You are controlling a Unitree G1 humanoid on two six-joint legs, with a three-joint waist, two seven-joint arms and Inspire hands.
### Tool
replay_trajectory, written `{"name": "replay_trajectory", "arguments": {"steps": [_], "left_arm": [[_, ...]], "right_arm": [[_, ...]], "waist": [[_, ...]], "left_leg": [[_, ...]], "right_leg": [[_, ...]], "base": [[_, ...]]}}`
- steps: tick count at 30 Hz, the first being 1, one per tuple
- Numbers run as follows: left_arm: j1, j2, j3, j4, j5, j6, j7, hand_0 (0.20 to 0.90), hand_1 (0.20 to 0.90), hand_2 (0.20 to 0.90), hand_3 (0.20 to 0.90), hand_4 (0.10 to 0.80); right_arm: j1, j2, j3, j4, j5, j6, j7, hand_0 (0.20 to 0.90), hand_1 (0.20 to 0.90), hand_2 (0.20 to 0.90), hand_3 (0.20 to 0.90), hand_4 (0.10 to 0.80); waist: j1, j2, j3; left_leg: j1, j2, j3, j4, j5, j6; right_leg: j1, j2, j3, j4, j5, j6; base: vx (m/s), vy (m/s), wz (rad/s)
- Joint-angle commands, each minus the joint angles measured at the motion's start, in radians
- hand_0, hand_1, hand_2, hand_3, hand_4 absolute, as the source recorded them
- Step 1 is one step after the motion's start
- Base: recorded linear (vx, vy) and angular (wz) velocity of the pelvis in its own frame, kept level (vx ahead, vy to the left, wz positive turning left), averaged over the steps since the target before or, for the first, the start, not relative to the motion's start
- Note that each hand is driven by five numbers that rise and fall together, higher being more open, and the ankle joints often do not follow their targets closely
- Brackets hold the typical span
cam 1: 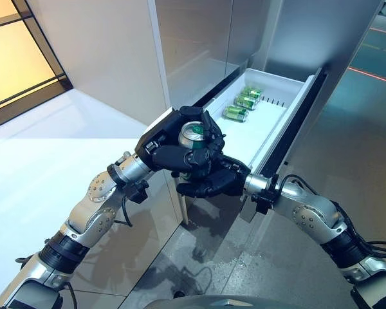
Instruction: Put drinks into fridge and close the fridge
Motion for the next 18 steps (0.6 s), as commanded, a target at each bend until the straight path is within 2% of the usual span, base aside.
{"name": "replay_trajectory", "arguments": {"steps": [1,6,7,8,9,18], "left_arm": [[-0.145,-0.129,0.001,-0.059,-0.090,-0.143,0.039,0.300,0.300,0.300,0.200,0.100],[-0.139,-0.158,-0.005,-0.052,-0.053,-0.153,0.064,0.300,0.300,0.300,0.200,0.100],[-0.141,-0.162,-0.007,-0.053,-0.045,-0.150,0.070,0.300,0.300,0.300,0.200,0.100],[-0.144,-0.162,-0.009,-0.051,-0.042,-0.152,0.072,0.300,0.300,0.300,0.200,0.100],[-0.145,-0.165,-0.010,-0.052,-0.031,-0.153,0.075,0.300,0.300,0.300,0.200,0.100],[-0.138,-0.167,-0.029,-0.044,0.049,-0.116,0.078,0.300,0.300,0.300,0.200,0.100]], "right_arm": [[-0.115,0.162,0.052,-0.130,0.103,-0.069,0.069,0.900,0.900,0.900,0.900,0.800],[-0.105,0.187,0.070,-0.127,0.091,-0.068,0.072,0.900,0.900,0.900,0.900,0.800],[-0.108,0.195,0.074,-0.124,0.092,-0.069,0.068,0.674,0.674,0.674,0.636,0.536],[-0.109,0.201,0.079,-0.119,0.089,-0.073,0.066,0.531,0.531,0.531,0.469,0.369],[-0.109,0.205,0.082,-0.118,0.090,-0.073,0.063,0.300,0.300,0.300,0.200,0.100],[-0.100,0.214,0.087,-0.110,0.052,-0.087,0.045,0.300,0.300,0.300,0.200,0.100]], "waist": [[-0.007,-0.024,-0.068],[-0.005,-0.025,-0.069],[-0.004,-0.025,-0.069],[-0.004,-0.024,-0.069],[-0.003,-0.024,-0.068],[-0.001,-0.021,-0.067]], "left_leg": [[0.006,-0.037,-0.070,0.006,-0.085,0.023],[0.007,-0.036,-0.069,0.008,-0.085,0.023],[0.007,-0.037,-0.069,0.008,-0.084,0.023],[0.007,-0.037,-0.070,0.008,-0.083,0.023],[0.007,-0.037,-0.070,0.008,-0.083,0.023],[0.009,-0.039,-0.075,0.009,-0.084,0.025]], "right_leg": [[-0.032,0.009,-0.002,0.051,-0.033,0.046],[-0.030,0.008,-0.005,0.050,-0.033,0.046],[-0.030,0.008,-0.005,0.050,-0.033,0.046],[-0.029,0.008,-0.006,0.050,-0.033,0.045],[-0.029,0.008,-0.007,0.049,-0.033,0.045],[-0.027,0.008,-0.010,0.054,-0.036,0.045]], "base": [[0.000,0.000,0.00],[0.000,0.000,0.00],[0.000,0.000,0.00],[0.000,0.000,0.00],[0.000,0.000,0.00],[0.000,0.000,0.00]]}}
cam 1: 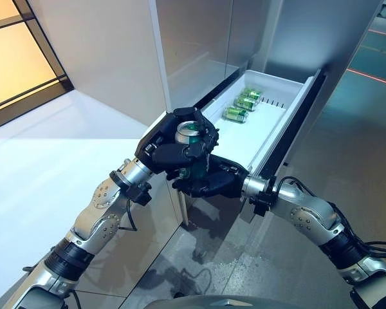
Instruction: Put drinks into fridge and close the fridge
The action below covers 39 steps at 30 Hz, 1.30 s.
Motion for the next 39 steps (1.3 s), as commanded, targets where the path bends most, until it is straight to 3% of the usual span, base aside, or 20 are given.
{"name": "replay_trajectory", "arguments": {"steps": [1,8,9,10,11,16,21,29,33,38,39], "left_arm": [[-0.178,-0.104,-0.028,-0.058,0.065,-0.116,-0.018,0.300,0.300,0.300,0.200,0.100],[-0.157,-0.086,-0.033,-0.040,0.104,-0.081,-0.039,0.300,0.300,0.300,0.200,0.100],[-0.153,-0.085,-0.032,-0.036,0.112,-0.081,-0.045,0.796,0.796,0.796,0.779,0.679],[-0.151,-0.084,-0.031,-0.036,0.113,-0.082,-0.044,0.796,0.796,0.796,0.779,0.679],[-0.148,-0.081,-0.031,-0.034,0.118,-0.083,-0.043,0.900,0.900,0.900,0.900,0.800],[-0.141,-0.062,0.004,-0.022,0.138,-0.150,0.012,0.900,0.900,0.900,0.900,0.800],[-0.156,-0.027,0.069,-0.031,0.238,-0.305,0.112,0.900,0.900,0.900,0.900,0.800],[-0.211,-0.006,0.166,-0.070,0.238,-0.392,0.180,0.900,0.900,0.900,0.900,0.800],[-0.234,-0.030,0.172,-0.068,0.156,-0.286,0.133,0.900,0.900,0.900,0.900,0.800],[-0.215,-0.067,0.141,-0.044,0.028,-0.054,0.026,0.900,0.900,0.900,0.900,0.800],[-0.199,-0.077,0.120,-0.029,-0.008,0.040,-0.016,0.900,0.900,0.900,0.900,0.800]], "right_arm": [[-0.100,0.208,0.057,-0.124,0.091,-0.068,0.039,0.300,0.300,0.300,0.200,0.100],[-0.099,0.189,0.029,-0.118,0.055,-0.122,-0.006,0.300,0.300,0.300,0.200,0.100],[-0.102,0.184,0.021,-0.117,0.053,-0.128,-0.015,0.300,0.300,0.300,0.200,0.100],[-0.102,0.183,0.019,-0.117,0.052,-0.129,-0.017,0.300,0.300,0.300,0.200,0.100],[-0.102,0.177,0.011,-0.116,0.040,-0.143,-0.025,0.300,0.300,0.300,0.200,0.100],[-0.137,0.137,-0.054,-0.103,0.016,-0.196,-0.121,0.300,0.300,0.300,0.200,0.100],[-0.195,0.086,-0.139,-0.073,-0.022,-0.184,-0.241,0.300,0.300,0.300,0.200,0.100],[-0.272,0.051,-0.249,0.074,-0.138,-0.170,-0.402,0.300,0.300,0.300,0.200,0.100],[-0.319,0.047,-0.272,0.167,-0.171,-0.171,-0.474,0.300,0.300,0.300,0.200,0.100],[-0.365,0.009,-0.286,0.268,-0.203,-0.194,-0.511,0.300,0.300,0.300,0.200,0.100],[-0.380,-0.007,-0.289,0.301,-0.205,-0.205,-0.526,0.300,0.300,0.300,0.200,0.100]], "waist": [[-0.003,-0.021,-0.067],[-0.003,-0.018,-0.064],[-0.003,-0.018,-0.064],[-0.002,-0.018,-0.064],[-0.002,-0.018,-0.063],[-0.001,-0.022,-0.064],[0.002,-0.029,-0.067],[0.012,-0.039,-0.074],[0.021,-0.042,-0.074],[0.033,-0.040,-0.069],[0.038,-0.039,-0.066]], "left_leg": [[0.002,-0.039,-0.074,0.009,-0.084,0.025],[0.002,-0.038,-0.069,0.011,-0.085,0.026],[0.003,-0.037,-0.068,0.010,-0.085,0.026],[0.003,-0.037,-0.068,0.010,-0.085,0.026],[0.004,-0.037,-0.068,0.010,-0.085,0.026],[0.006,-0.035,-0.067,0.010,-0.086,0.024],[0.006,-0.035,-0.073,0.011,-0.090,0.022],[0.011,-0.035,-0.092,0.009,-0.098,0.020],[0.007,-0.036,-0.101,0.011,-0.092,0.019],[0.012,-0.034,-0.108,0.011,-0.094,0.018],[0.012,-0.033,-0.110,0.012,-0.093,0.017]], "right_leg": [[-0.035,0.008,-0.010,0.053,-0.036,0.045],[-0.035,0.008,-0.013,0.056,-0.037,0.045],[-0.035,0.008,-0.014,0.055,-0.037,0.045],[-0.034,0.008,-0.014,0.055,-0.037,0.045],[-0.034,0.008,-0.016,0.055,-0.037,0.045],[-0.031,0.008,-0.020,0.055,-0.036,0.044],[-0.028,0.008,-0.025,0.058,-0.040,0.042],[-0.022,0.008,-0.036,0.065,-0.053,0.037],[-0.024,0.006,-0.043,0.073,-0.051,0.035],[-0.019,0.005,-0.058,0.082,-0.057,0.034],[-0.018,0.005,-0.064,0.087,-0.060,0.034]], "base": [[0.000,0.000,0.00],[0.000,0.000,0.00],[0.000,0.000,0.00],[0.000,0.000,0.00],[0.000,0.000,0.00],[0.000,0.000,0.00],[0.000,0.000,0.00],[0.026,-0.013,0.05],[0.037,-0.012,0.06],[0.045,-0.010,0.04],[0.048,-0.010,0.04]]}}
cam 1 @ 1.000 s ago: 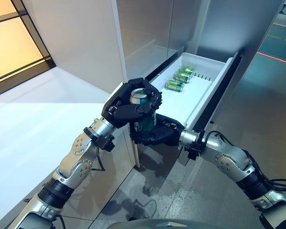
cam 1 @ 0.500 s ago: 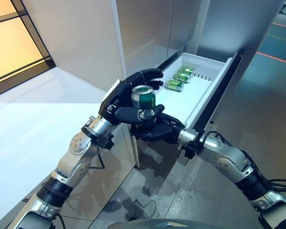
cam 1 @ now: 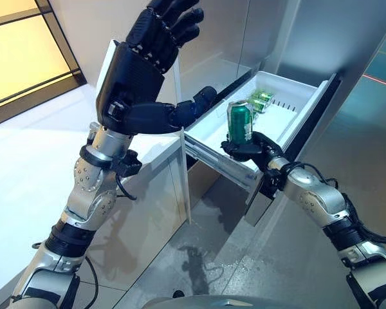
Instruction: Put drinks into fridge and close the fridge
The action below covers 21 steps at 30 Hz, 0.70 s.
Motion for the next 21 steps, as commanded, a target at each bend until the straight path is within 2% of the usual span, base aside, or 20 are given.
{"name": "replay_trajectory", "arguments": {"steps": [1,2,4,5,6,10,12,15,18,21], "left_arm": [[-0.028,-0.033,-0.055,0.047,-0.121,0.172,-0.107,0.900,0.900,0.900,0.900,0.800],[-0.017,-0.037,-0.062,0.050,-0.129,0.193,-0.121,0.900,0.900,0.900,0.900,0.800],[0.051,-0.061,-0.105,0.074,-0.193,0.362,-0.187,0.900,0.900,0.900,0.900,0.800],[0.051,-0.061,-0.105,0.074,-0.193,0.363,-0.187,0.900,0.900,0.900,0.900,0.800],[0.113,-0.080,-0.134,0.092,-0.212,0.457,-0.236,0.900,0.900,0.900,0.900,0.800],[0.263,-0.090,-0.206,0.158,-0.244,0.589,-0.261,0.900,0.900,0.900,0.900,0.800],[0.340,-0.069,-0.235,0.196,-0.223,0.613,-0.276,0.900,0.900,0.900,0.900,0.800],[0.424,-0.035,-0.264,0.265,-0.142,0.596,-0.303,0.900,0.900,0.900,0.900,0.800],[0.484,-0.016,-0.275,0.369,-0.026,0.544,-0.315,0.900,0.900,0.900,0.900,0.800],[0.517,-0.019,-0.289,0.509,0.096,0.460,-0.277,0.900,0.900,0.900,0.900,0.800]], "right_arm": [[-0.309,-0.019,-0.140,-0.008,-0.020,-0.175,-0.025,0.300,0.300,0.300,0.200,0.100],[-0.315,-0.028,-0.141,0.005,-0.023,-0.176,-0.025,0.300,0.300,0.300,0.200,0.100],[-0.338,-0.075,-0.142,0.085,-0.047,-0.186,-0.034,0.300,0.300,0.300,0.200,0.100],[-0.339,-0.075,-0.141,0.086,-0.047,-0.187,-0.034,0.300,0.300,0.300,0.200,0.100],[-0.355,-0.109,-0.139,0.154,-0.056,-0.200,-0.032,0.300,0.300,0.300,0.200,0.100],[-0.392,-0.178,-0.133,0.298,-0.098,-0.225,-0.009,0.300,0.300,0.300,0.200,0.100],[-0.414,-0.217,-0.130,0.368,-0.118,-0.233,0.000,0.300,0.300,0.300,0.200,0.100],[-0.447,-0.275,-0.125,0.472,-0.174,-0.225,0.034,0.300,0.300,0.300,0.200,0.100],[-0.470,-0.316,-0.102,0.570,-0.250,-0.201,0.070,0.300,0.300,0.300,0.200,0.100],[-0.473,-0.336,-0.091,0.655,-0.349,-0.173,0.129,0.300,0.300,0.300,0.200,0.100]], "waist": [[0.013,-0.025,-0.072],[0.014,-0.025,-0.070],[0.028,-0.020,-0.058],[0.027,-0.020,-0.058],[0.041,-0.016,-0.051],[0.070,-0.007,-0.036],[0.088,-0.002,-0.027],[0.112,0.003,-0.011],[0.134,0.005,0.002],[0.149,0.004,0.013]], "left_leg": [[0.014,-0.031,-0.073,0.014,-0.096,0.018],[0.014,-0.031,-0.074,0.014,-0.096,0.018],[0.022,-0.030,-0.082,0.014,-0.101,0.015],[0.023,-0.030,-0.082,0.014,-0.101,0.015],[0.021,-0.030,-0.089,0.016,-0.099,0.014],[0.017,-0.031,-0.102,0.022,-0.095,0.010],[0.006,-0.031,-0.108,0.033,-0.094,0.006],[-0.016,-0.034,-0.121,0.046,-0.088,0.002],[-0.035,-0.037,-0.132,0.047,-0.077,-0.004],[-0.056,-0.036,-0.140,0.051,-0.069,-0.010]], "right_leg": [[-0.036,0.004,-0.038,0.093,-0.062,0.033],[-0.035,0.003,-0.041,0.095,-0.063,0.032],[-0.024,0.001,-0.055,0.101,-0.074,0.033],[-0.024,0.001,-0.056,0.101,-0.074,0.033],[-0.021,-0.002,-0.068,0.102,-0.074,0.032],[-0.013,-0.009,-0.102,0.105,-0.078,0.033],[-0.014,-0.014,-0.117,0.109,-0.081,0.032],[-0.022,-0.018,-0.137,0.114,-0.082,0.029],[-0.027,-0.021,-0.159,0.112,-0.083,0.027],[-0.040,-0.023,-0.172,0.119,-0.087,0.024]], "base": [[0.045,-0.009,0.07],[0.069,-0.007,0.15],[0.068,-0.005,0.22],[0.045,0.000,0.22],[0.040,-0.003,0.23],[0.061,-0.003,0.27],[0.033,-0.002,0.32],[0.009,0.001,0.30],[0.025,-0.005,0.55],[0.027,-0.009,0.20]]}}
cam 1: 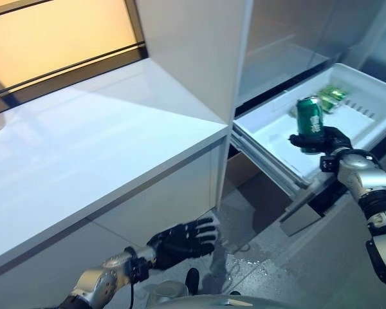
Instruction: Put drinks into fridge and close the fridge
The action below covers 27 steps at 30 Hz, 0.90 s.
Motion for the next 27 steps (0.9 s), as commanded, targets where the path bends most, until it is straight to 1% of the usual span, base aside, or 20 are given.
{"name": "replay_trajectory", "arguments": {"steps": [1,3,5,6,7,11,12,15,16,20,27], "left_arm": [[-0.017,0.000,-0.057,0.047,0.133,-0.185,-0.015,0.900,0.900,0.900,0.900,0.800],[-0.023,-0.015,-0.050,0.184,0.227,-0.252,0.037,0.900,0.900,0.900,0.900,0.800],[-0.027,-0.023,-0.040,0.233,0.269,-0.280,0.055,0.900,0.900,0.900,0.900,0.800],[-0.030,-0.039,-0.029,0.305,0.312,-0.300,0.105,0.900,0.900,0.900,0.900,0.800],[-0.034,-0.048,-0.016,0.339,0.332,-0.315,0.115,0.900,0.900,0.900,0.900,0.800],[-0.061,-0.076,0.028,0.449,0.347,-0.352,0.149,0.900,0.900,0.900,0.900,0.800],[-0.078,-0.086,0.047,0.482,0.337,-0.366,0.163,0.900,0.900,0.900,0.900,0.800],[-0.112,-0.093,0.082,0.507,0.302,-0.364,0.192,0.900,0.900,0.900,0.900,0.800],[-0.120,-0.098,0.098,0.515,0.305,-0.359,0.195,0.900,0.900,0.900,0.900,0.800],[-0.125,-0.101,0.116,0.541,0.343,-0.356,0.193,0.900,0.900,0.900,0.900,0.800],[-0.142,-0.109,0.105,0.612,0.415,-0.353,0.186,0.900,0.900,0.900,0.900,0.800]], "right_arm": [[-0.221,-0.149,-0.023,-0.001,-0.121,-0.103,0.053,0.300,0.300,0.300,0.200,0.100],[-0.223,-0.152,-0.010,0.048,-0.212,-0.077,0.102,0.300,0.300,0.300,0.200,0.100],[-0.220,-0.155,-0.004,0.056,-0.235,-0.068,0.118,0.300,0.300,0.300,0.200,0.100],[-0.215,-0.154,0.005,0.073,-0.301,-0.047,0.146,0.300,0.300,0.300,0.200,0.100],[-0.215,-0.154,0.011,0.080,-0.310,-0.042,0.152,0.300,0.300,0.300,0.200,0.100],[-0.237,-0.152,0.035,0.115,-0.360,-0.014,0.190,0.300,0.300,0.300,0.200,0.100],[-0.253,-0.149,0.045,0.127,-0.380,-0.005,0.198,0.300,0.300,0.300,0.200,0.100],[-0.278,-0.151,0.070,0.151,-0.403,0.005,0.206,0.300,0.300,0.300,0.200,0.100],[-0.278,-0.151,0.072,0.156,-0.424,0.007,0.219,0.300,0.300,0.300,0.200,0.100],[-0.261,-0.149,0.080,0.163,-0.452,0.002,0.253,0.300,0.300,0.300,0.200,0.100],[-0.260,-0.126,0.095,0.199,-0.486,-0.006,0.314,0.300,0.300,0.300,0.200,0.100]], "waist": [[0.016,-0.053,-0.060],[0.022,-0.058,-0.046],[0.023,-0.060,-0.040],[0.024,-0.064,-0.030],[0.025,-0.065,-0.022],[0.026,-0.065,0.010],[0.027,-0.063,0.031],[0.026,-0.057,0.069],[0.028,-0.054,0.084],[0.027,-0.049,0.112],[0.022,-0.041,0.134]], "left_leg": [[-0.006,0.001,0.039,0.055,-0.125,-0.021],[-0.022,0.002,0.037,0.062,-0.121,-0.023],[-0.027,0.003,0.035,0.063,-0.119,-0.024],[-0.036,0.004,0.033,0.067,-0.118,-0.024],[-0.042,0.003,0.031,0.069,-0.117,-0.024],[-0.074,0.004,0.026,0.084,-0.115,-0.024],[-0.087,0.005,0.026,0.090,-0.116,-0.024],[-0.133,0.005,0.024,0.103,-0.110,-0.021],[-0.140,0.006,0.025,0.107,-0.111,-0.021],[-0.163,0.005,0.028,0.118,-0.109,-0.018],[-0.178,0.002,0.037,0.128,-0.112,-0.013]], "right_leg": [[-0.067,-0.002,-0.001,0.123,-0.072,0.009],[-0.080,-0.004,-0.005,0.131,-0.073,0.007],[-0.086,-0.003,-0.005,0.133,-0.073,0.007],[-0.095,-0.002,-0.003,0.136,-0.072,0.005],[-0.100,-0.002,-0.003,0.137,-0.071,0.005],[-0.132,-0.003,0.003,0.146,-0.068,0.003],[-0.147,-0.003,0.010,0.154,-0.071,0.000],[-0.192,-0.004,0.015,0.166,-0.064,-0.002],[-0.201,-0.005,0.018,0.173,-0.066,-0.004],[-0.229,-0.008,0.020,0.188,-0.062,-0.005],[-0.253,-0.011,0.025,0.205,-0.062,-0.006]], "base": [[0.020,-0.013,0.21],[0.031,-0.022,0.19],[0.038,-0.021,0.10],[0.034,-0.022,0.10],[0.029,-0.023,0.10],[-0.045,-0.012,0.03],[-0.156,-0.012,0.01],[-0.176,-0.010,0.00],[-0.133,-0.002,0.01],[-0.064,0.005,0.02],[-0.013,0.009,0.02]]}}
